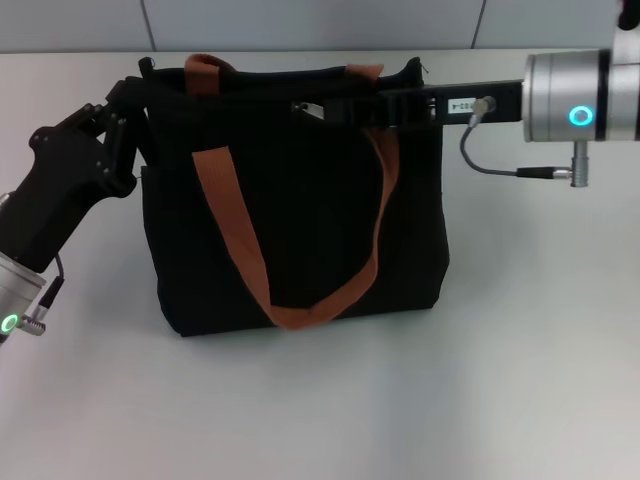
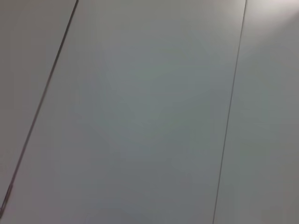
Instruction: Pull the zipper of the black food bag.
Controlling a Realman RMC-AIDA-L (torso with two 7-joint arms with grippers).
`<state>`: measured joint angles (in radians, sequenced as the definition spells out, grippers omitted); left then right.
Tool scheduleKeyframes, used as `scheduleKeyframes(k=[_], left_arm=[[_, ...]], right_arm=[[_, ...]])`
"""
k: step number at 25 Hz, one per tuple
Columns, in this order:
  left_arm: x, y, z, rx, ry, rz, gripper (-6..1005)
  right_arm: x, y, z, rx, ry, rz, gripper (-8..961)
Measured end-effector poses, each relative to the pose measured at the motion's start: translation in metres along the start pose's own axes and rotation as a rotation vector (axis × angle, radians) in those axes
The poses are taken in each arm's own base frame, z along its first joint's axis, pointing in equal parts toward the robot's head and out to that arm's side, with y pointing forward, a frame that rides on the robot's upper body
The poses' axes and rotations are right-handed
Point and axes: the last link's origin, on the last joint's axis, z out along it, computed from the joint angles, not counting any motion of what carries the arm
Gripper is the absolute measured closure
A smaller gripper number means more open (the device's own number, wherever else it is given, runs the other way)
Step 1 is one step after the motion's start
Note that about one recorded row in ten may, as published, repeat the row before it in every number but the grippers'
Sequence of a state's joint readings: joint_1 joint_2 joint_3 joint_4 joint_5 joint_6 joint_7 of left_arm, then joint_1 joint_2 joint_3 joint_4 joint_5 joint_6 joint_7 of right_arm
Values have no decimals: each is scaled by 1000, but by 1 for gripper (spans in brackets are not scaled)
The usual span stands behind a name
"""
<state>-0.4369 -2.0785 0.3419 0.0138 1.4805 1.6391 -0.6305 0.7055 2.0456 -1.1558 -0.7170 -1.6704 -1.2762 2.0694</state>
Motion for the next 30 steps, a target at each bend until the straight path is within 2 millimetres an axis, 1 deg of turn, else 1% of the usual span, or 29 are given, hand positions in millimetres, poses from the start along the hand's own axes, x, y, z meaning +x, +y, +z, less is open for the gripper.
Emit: scheduleKeyframes(k=[6,9,10,14,18,20,21,24,25,27,30], left_arm=[[2,-5,-2,33,17,2,948],[4,-8,-3,56,26,5,948],[5,-11,-4,70,30,7,948],[6,-13,-5,78,33,5,947],[5,-9,-2,61,30,-2,947],[4,-7,-1,51,28,-5,947],[4,-7,-1,51,28,-5,947],[4,-5,-1,44,36,-17,946],[5,-2,-1,34,48,-23,946],[6,-1,0,27,58,-26,946],[11,7,4,-16,104,-51,946]], right_arm=[[3,-6,-11,21,-21,25,956],[5,-10,-20,33,-35,36,958],[6,-12,-26,38,-49,45,959],[8,-12,-32,29,-62,48,956],[6,-2,-37,-34,-95,-11,954],[3,10,-38,-95,-122,-72,954],[3,10,-38,-95,-122,-72,953],[-1,19,-40,-151,-163,-136,947],[-2,22,-39,-169,-181,-183,942],[-1,23,-39,-173,-184,-210,930],[5,26,-31,-188,-163,-291,914]])
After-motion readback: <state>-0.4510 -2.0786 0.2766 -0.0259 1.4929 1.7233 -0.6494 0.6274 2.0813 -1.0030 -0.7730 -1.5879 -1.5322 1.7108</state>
